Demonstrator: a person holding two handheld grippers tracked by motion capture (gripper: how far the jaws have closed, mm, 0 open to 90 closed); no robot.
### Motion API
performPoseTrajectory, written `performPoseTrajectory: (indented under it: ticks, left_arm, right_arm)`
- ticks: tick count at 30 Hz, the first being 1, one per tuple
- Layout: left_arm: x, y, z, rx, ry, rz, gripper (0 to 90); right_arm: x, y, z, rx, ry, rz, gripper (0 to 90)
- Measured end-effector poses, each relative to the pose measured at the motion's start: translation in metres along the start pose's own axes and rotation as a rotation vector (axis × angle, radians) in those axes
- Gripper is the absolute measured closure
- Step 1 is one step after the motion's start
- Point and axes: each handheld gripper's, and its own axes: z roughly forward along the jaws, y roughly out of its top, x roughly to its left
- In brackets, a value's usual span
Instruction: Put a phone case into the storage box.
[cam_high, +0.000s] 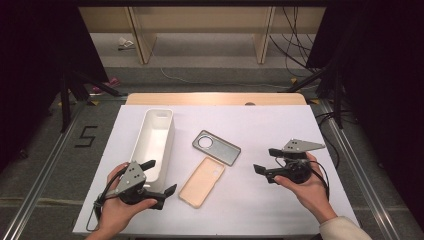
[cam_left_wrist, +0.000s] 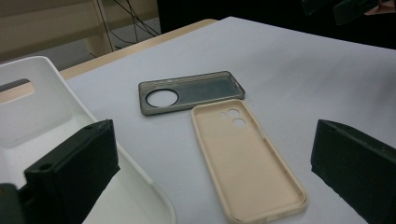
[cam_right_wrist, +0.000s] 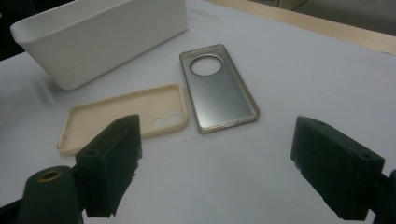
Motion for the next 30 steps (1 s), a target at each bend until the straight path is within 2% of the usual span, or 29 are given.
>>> performPoseTrajectory:
  ticks: [12, 13, 15, 16, 17, 19, 24, 25, 26, 28, 29, 30]
  left_arm:
    - [0.003, -0.001, 0.002, 0.011, 0.004, -0.002, 1.1]
    - [0.003, -0.001, 0.002, 0.012, 0.005, -0.004, 1.1]
    - [0.003, -0.001, 0.002, 0.016, 0.007, -0.004, 1.6]
    - [0.003, -0.001, 0.003, 0.018, 0.007, -0.001, 1.6]
    - [0.003, -0.002, 0.003, 0.018, 0.008, -0.003, 1.8]
    - [0.004, -0.002, 0.003, 0.019, 0.009, -0.003, 1.8]
    - [0.005, -0.002, 0.004, 0.022, 0.009, -0.004, 2.0]
    - [0.005, -0.002, 0.004, 0.023, 0.009, -0.004, 2.1]
    - [0.005, -0.002, 0.004, 0.023, 0.008, -0.004, 2.1]
    - [0.005, -0.002, 0.004, 0.022, 0.006, -0.003, 2.3]
    - [0.005, -0.002, 0.004, 0.021, 0.007, -0.003, 2.3]
    - [0.005, -0.002, 0.004, 0.021, 0.006, -0.002, 2.3]
  right_arm:
    - [0.001, 0.001, 0.003, 0.023, 0.001, -0.022, 19.2]
    - [0.001, 0.001, 0.004, 0.027, 0.001, -0.030, 22.0]
    - [0.000, 0.006, 0.009, 0.036, 0.008, -0.051, 34.5]
    - [0.000, 0.006, 0.009, 0.036, 0.008, -0.051, 34.5]
    - [-0.002, 0.011, 0.018, 0.043, 0.011, -0.060, 39.6]
    - [-0.002, 0.013, 0.023, 0.048, 0.016, -0.067, 42.1]
    - [-0.004, 0.028, 0.051, 0.091, 0.032, -0.112, 49.1]
    - [-0.005, 0.035, 0.063, 0.114, 0.032, -0.126, 53.6]
    - [-0.005, 0.035, 0.063, 0.114, 0.032, -0.126, 53.6]
    - [-0.006, 0.044, 0.084, 0.154, 0.031, -0.144, 65.4]
    - [-0.006, 0.044, 0.084, 0.154, 0.031, -0.144, 65.4]
    - [-0.007, 0.051, 0.098, 0.190, 0.024, -0.155, 75.0]
